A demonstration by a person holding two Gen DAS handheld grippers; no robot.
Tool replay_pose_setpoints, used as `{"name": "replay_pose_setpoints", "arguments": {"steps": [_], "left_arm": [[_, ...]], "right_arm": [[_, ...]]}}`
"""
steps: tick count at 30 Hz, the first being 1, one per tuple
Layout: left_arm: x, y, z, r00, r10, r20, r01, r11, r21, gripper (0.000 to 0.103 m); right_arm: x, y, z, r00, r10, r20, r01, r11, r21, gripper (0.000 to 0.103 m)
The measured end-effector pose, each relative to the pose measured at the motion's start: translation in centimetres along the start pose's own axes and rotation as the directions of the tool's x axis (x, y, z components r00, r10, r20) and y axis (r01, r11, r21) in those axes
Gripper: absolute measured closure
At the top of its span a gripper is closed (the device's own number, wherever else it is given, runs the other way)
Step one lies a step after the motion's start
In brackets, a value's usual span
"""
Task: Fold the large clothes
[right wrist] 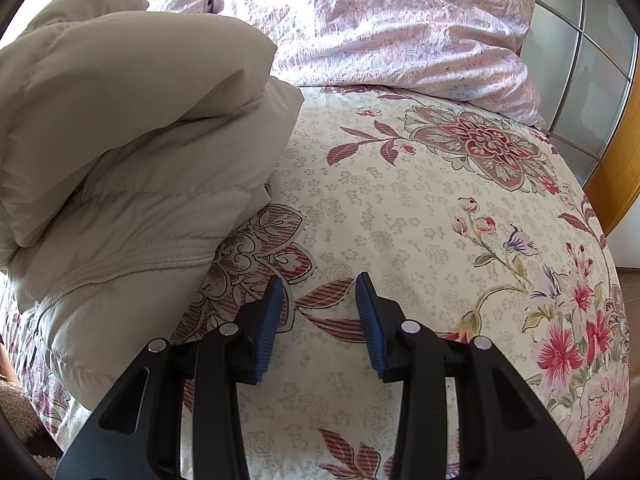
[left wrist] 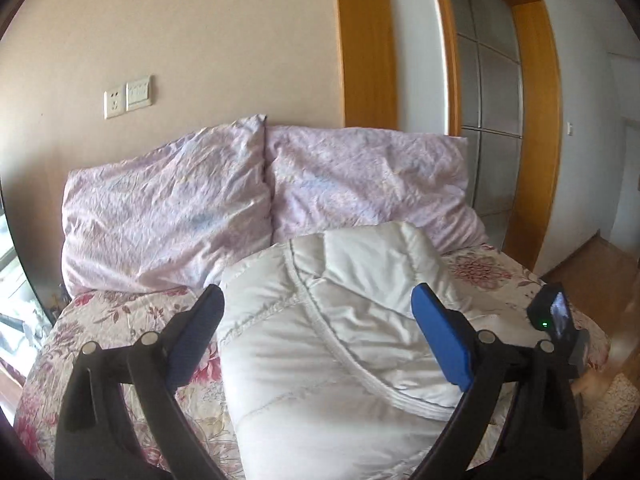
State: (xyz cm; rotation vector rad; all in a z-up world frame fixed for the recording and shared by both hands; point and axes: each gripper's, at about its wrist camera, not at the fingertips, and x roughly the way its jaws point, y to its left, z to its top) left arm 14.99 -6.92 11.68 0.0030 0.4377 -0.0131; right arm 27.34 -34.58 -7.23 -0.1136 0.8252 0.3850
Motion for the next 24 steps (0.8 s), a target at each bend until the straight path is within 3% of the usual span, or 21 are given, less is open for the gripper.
{"name": "replay_pose_setpoints", "arguments": {"steps": [6, 11, 24], "left_arm": [[3.8, 2.9, -1.4, 0.995, 0.025, -0.094, -0.03, 0.998, -0.054, 0.009], [7.4, 3.2, -3.1, 0.979, -0.066, -0.192, 0.047, 0.994, -0.103, 0.009], [10.5, -1.9, -5.5, 0.974, -0.052, -0.22, 0.066, 0.996, 0.055, 0.01]], "right_arm": [[0.0, 0.0, 0.0, 1.0, 0.003, 0.0, -0.003, 1.0, 0.001, 0.062], [0.0, 0.1, 0.0, 1.0, 0.002, -0.001, -0.002, 1.0, 0.002, 0.062], [0.1, 0.5, 0.0, 1.0, 0.001, -0.003, -0.001, 1.0, -0.001, 0.057]]}}
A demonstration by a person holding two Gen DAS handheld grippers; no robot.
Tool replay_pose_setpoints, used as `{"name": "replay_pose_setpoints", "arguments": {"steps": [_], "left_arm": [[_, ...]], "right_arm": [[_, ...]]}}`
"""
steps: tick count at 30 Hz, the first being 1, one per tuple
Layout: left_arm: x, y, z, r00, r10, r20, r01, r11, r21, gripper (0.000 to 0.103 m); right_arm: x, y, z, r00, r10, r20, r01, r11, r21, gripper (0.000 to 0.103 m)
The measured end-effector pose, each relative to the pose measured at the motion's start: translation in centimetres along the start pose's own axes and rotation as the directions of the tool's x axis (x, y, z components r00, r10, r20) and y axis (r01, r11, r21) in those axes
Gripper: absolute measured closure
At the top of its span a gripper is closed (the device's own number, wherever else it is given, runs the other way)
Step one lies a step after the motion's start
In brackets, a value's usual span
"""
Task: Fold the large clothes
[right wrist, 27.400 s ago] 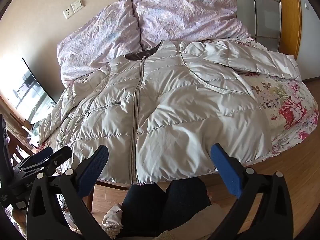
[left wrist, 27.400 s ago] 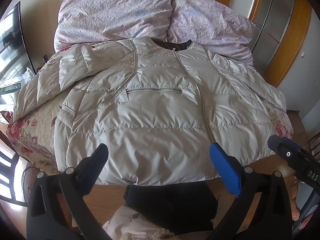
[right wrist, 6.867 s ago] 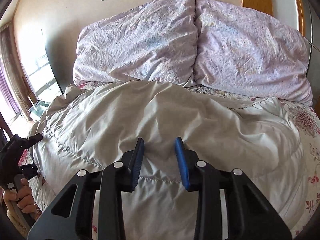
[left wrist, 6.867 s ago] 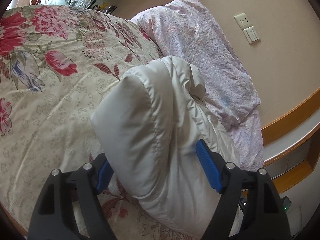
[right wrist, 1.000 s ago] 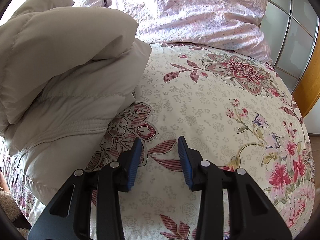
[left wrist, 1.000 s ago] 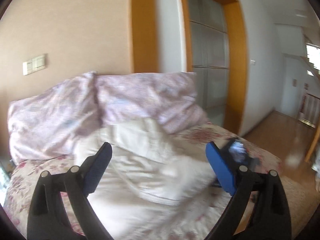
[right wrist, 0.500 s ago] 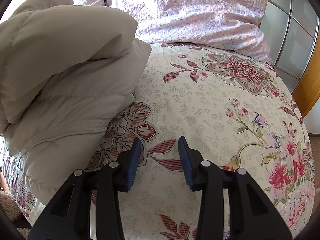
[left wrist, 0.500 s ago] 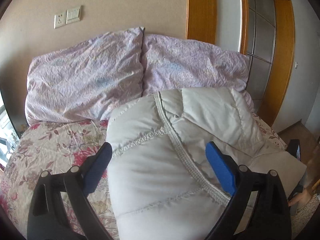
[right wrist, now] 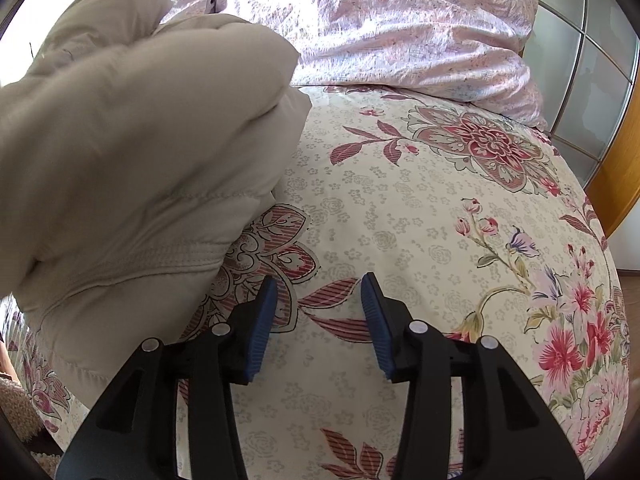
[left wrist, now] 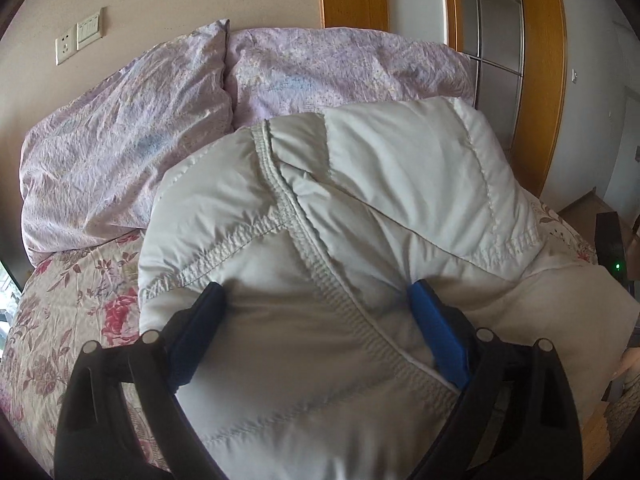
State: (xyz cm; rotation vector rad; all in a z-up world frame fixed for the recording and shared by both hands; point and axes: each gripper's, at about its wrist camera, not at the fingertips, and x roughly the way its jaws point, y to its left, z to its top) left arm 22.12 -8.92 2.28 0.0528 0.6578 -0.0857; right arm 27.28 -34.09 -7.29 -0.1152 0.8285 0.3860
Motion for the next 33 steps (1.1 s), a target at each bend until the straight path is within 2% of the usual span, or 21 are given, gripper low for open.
{"name": "replay_pose_setpoints", "arguments": {"steps": [3, 5, 8, 9, 12, 14, 18, 22, 25, 29, 31, 33], "left_arm": [[1.1, -1.1, -0.5, 1.0, -0.007, -0.003, 0.007, 1.0, 0.021, 0.01], [1.7, -1.8, -0.9, 1.0, 0.015, 0.003, -0.015, 0.999, 0.045, 0.01], [1.3, -1.4, -0.6, 1.0, 0.008, 0.001, -0.008, 0.999, 0.039, 0.011], [0.8, -1.0, -0.5, 1.0, -0.007, 0.0, 0.007, 1.0, 0.03, 0.011], [-1.4, 1.2, 0.1, 0.998, -0.063, 0.021, 0.063, 0.997, -0.034, 0.011], [-2.9, 3.1, 0.8, 0.997, -0.058, 0.051, 0.062, 0.996, -0.069, 0.01], [-4.1, 6.9, 2.4, 0.996, 0.007, 0.09, 0.005, 0.992, -0.124, 0.01], [-3.2, 9.1, 3.2, 0.996, 0.051, 0.069, -0.041, 0.988, -0.149, 0.01], [-1.9, 9.7, 3.1, 0.998, 0.053, 0.039, -0.047, 0.989, -0.143, 0.01], [-0.3, 9.5, 2.8, 0.997, 0.069, 0.017, -0.066, 0.992, -0.112, 0.01], [0.6, 9.4, 2.7, 0.998, 0.065, 0.008, -0.064, 0.993, -0.103, 0.01], [1.2, 9.0, 2.6, 0.999, 0.049, 0.012, -0.048, 0.994, -0.099, 0.009]], "right_arm": [[0.0, 0.0, 0.1, 1.0, -0.006, 0.0, 0.006, 1.0, 0.001, 0.057], [0.0, -0.1, 0.1, 1.0, -0.028, 0.0, 0.028, 1.0, 0.013, 0.055], [-1.0, -1.7, 0.7, 0.997, -0.074, -0.011, 0.075, 0.991, 0.111, 0.055], [-2.0, -2.2, 1.1, 0.996, -0.084, 0.011, 0.082, 0.987, 0.14, 0.055], [-7.1, -2.3, 3.4, 0.984, -0.097, 0.151, 0.067, 0.979, 0.195, 0.055], [-10.5, -0.7, 5.6, 0.966, -0.053, 0.253, 0.007, 0.984, 0.181, 0.055], [-13.0, 5.8, 9.8, 0.936, 0.082, 0.343, -0.104, 0.993, 0.047, 0.055], [-11.2, 12.9, 12.5, 0.933, 0.167, 0.318, -0.137, 0.984, -0.115, 0.056], [-8.9, 16.3, 13.6, 0.947, 0.152, 0.284, -0.093, 0.974, -0.208, 0.056], [-4.9, 15.3, 13.9, 0.976, 0.07, 0.205, -0.031, 0.982, -0.185, 0.061], [-3.2, 13.1, 13.5, 0.983, 0.054, 0.177, -0.027, 0.988, -0.151, 0.062], [-2.0, 11.4, 13.0, 0.983, 0.07, 0.172, -0.051, 0.992, -0.114, 0.062]]}}
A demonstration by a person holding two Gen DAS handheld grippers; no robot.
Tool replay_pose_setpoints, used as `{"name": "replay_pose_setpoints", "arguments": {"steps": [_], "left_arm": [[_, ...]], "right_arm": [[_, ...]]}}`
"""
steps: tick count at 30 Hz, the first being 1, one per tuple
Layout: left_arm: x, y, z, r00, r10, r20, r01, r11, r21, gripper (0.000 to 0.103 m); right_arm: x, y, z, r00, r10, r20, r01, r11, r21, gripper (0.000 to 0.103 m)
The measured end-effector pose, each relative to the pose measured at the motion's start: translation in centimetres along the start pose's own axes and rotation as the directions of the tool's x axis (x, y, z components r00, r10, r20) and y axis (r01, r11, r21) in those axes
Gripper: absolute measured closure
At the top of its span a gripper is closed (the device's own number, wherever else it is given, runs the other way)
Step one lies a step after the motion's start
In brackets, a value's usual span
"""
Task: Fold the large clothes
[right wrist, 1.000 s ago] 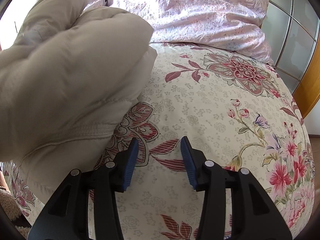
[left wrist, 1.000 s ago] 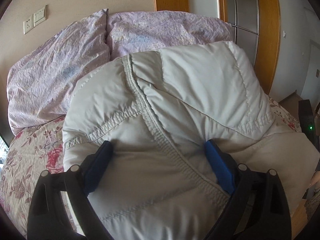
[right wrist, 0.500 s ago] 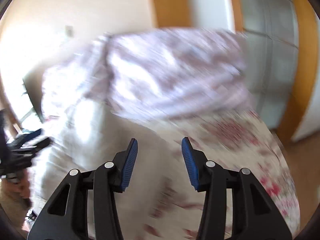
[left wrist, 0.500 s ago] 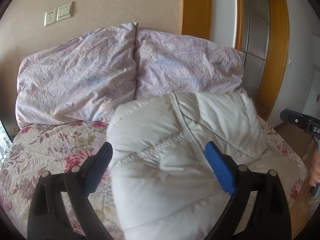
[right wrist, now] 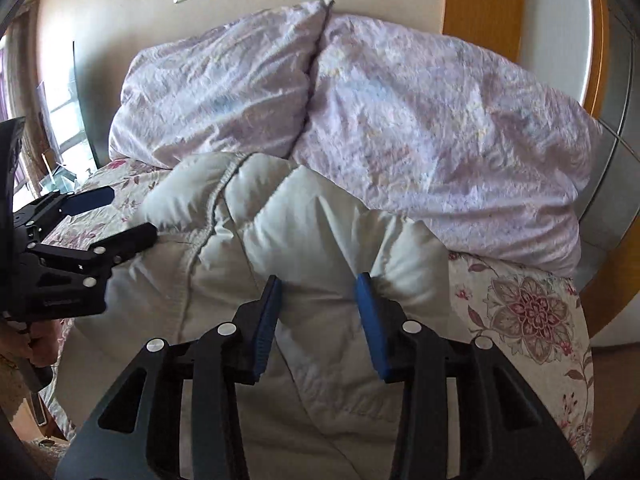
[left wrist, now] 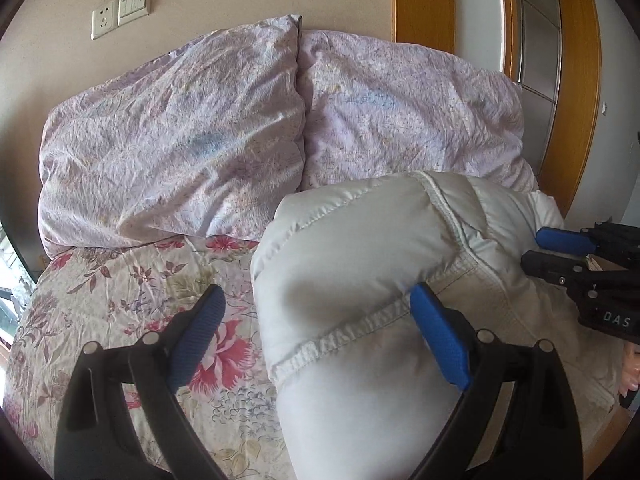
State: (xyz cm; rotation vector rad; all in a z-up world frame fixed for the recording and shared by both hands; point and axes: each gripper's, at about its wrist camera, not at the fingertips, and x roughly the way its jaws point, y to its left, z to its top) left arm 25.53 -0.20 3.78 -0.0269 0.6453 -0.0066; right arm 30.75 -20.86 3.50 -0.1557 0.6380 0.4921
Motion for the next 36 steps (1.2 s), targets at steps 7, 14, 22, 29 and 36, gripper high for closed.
{"name": "replay_pose_setpoints", "arguments": {"steps": [7, 14, 22, 29, 36], "left_arm": [[1.6, -1.8, -0.2, 1.0, -0.002, 0.009, 0.002, 0.999, 0.042, 0.008], [3.0, -2.4, -0.8, 1.0, 0.008, 0.011, -0.008, 0.998, 0.058, 0.008], [4.5, -3.3, -1.7, 0.999, 0.047, -0.007, -0.046, 0.994, 0.096, 0.008], [5.4, -3.2, -2.4, 0.998, 0.062, -0.015, -0.06, 0.993, 0.1, 0.007], [5.6, -3.5, -3.0, 0.996, 0.092, 0.001, -0.092, 0.989, 0.114, 0.007]], "right_arm": [[1.6, -0.9, -1.9, 0.997, 0.036, 0.064, -0.037, 0.999, 0.013, 0.062], [3.4, -2.0, -3.1, 0.99, 0.082, 0.117, -0.089, 0.995, 0.05, 0.062], [4.9, -2.2, -3.9, 0.991, 0.097, 0.09, -0.104, 0.992, 0.068, 0.062], [5.7, -2.2, -4.1, 0.993, 0.087, 0.077, -0.092, 0.993, 0.069, 0.062], [6.1, -2.2, -4.2, 0.995, 0.079, 0.065, -0.084, 0.994, 0.066, 0.062]]}}
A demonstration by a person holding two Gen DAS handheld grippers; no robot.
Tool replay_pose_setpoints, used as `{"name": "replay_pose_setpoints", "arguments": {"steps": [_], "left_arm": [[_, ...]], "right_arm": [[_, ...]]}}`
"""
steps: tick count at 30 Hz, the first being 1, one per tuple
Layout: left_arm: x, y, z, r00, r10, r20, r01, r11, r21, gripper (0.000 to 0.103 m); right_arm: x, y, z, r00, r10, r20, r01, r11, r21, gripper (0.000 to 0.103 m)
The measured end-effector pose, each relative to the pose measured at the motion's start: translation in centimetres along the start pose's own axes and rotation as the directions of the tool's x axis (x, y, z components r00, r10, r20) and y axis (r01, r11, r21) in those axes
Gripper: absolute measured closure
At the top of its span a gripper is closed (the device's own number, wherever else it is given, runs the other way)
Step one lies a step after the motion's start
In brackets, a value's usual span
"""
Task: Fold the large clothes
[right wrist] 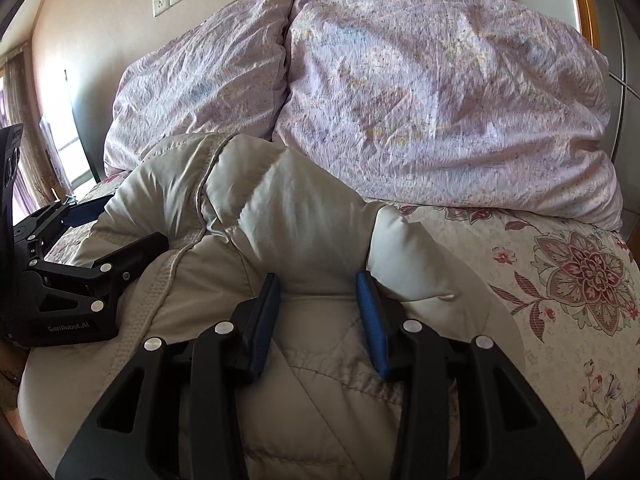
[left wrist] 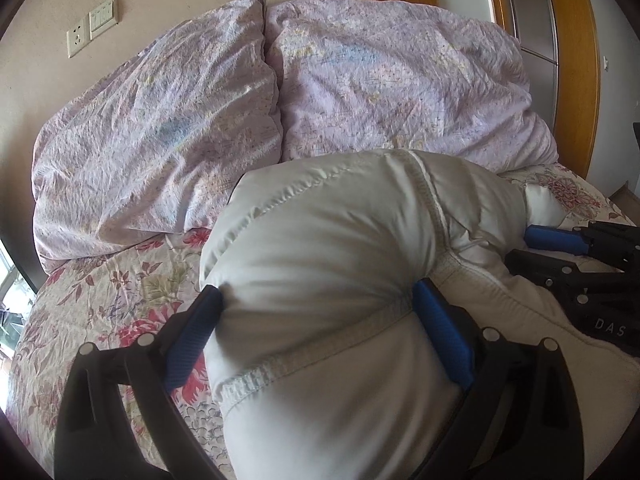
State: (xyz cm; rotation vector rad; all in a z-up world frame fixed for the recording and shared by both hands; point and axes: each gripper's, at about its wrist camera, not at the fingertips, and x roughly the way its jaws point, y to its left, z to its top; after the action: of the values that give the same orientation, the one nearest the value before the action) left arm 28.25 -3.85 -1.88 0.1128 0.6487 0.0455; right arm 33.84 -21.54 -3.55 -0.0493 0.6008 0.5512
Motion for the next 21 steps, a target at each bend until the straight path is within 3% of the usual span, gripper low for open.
{"name": "replay_pose_setpoints", "arguments": {"steps": [11, 16, 18, 21], "left_arm": [[1.2, -0.7, 0.1, 0.998, 0.05, -0.027, -0.049, 0.998, 0.037, 0.004], [0.9, -0.5, 0.8, 0.998, 0.053, -0.04, -0.05, 0.997, 0.058, 0.004], [-0.5, 0.0, 1.3, 0.997, 0.054, -0.054, -0.051, 0.997, 0.065, 0.004], [-3.0, 1.7, 2.4, 1.0, 0.026, -0.003, -0.026, 1.0, 0.014, 0.004]], "right_arm": [[1.8, -1.0, 0.3, 0.997, 0.038, -0.059, -0.037, 0.999, 0.032, 0.062], [1.4, -0.2, 1.0, 0.995, -0.015, -0.094, 0.015, 1.0, 0.005, 0.061], [-0.1, -0.2, 1.8, 0.992, -0.043, -0.116, 0.049, 0.998, 0.048, 0.061], [-4.3, -0.9, 3.2, 0.999, -0.031, 0.023, 0.027, 0.99, 0.137, 0.06]]}}
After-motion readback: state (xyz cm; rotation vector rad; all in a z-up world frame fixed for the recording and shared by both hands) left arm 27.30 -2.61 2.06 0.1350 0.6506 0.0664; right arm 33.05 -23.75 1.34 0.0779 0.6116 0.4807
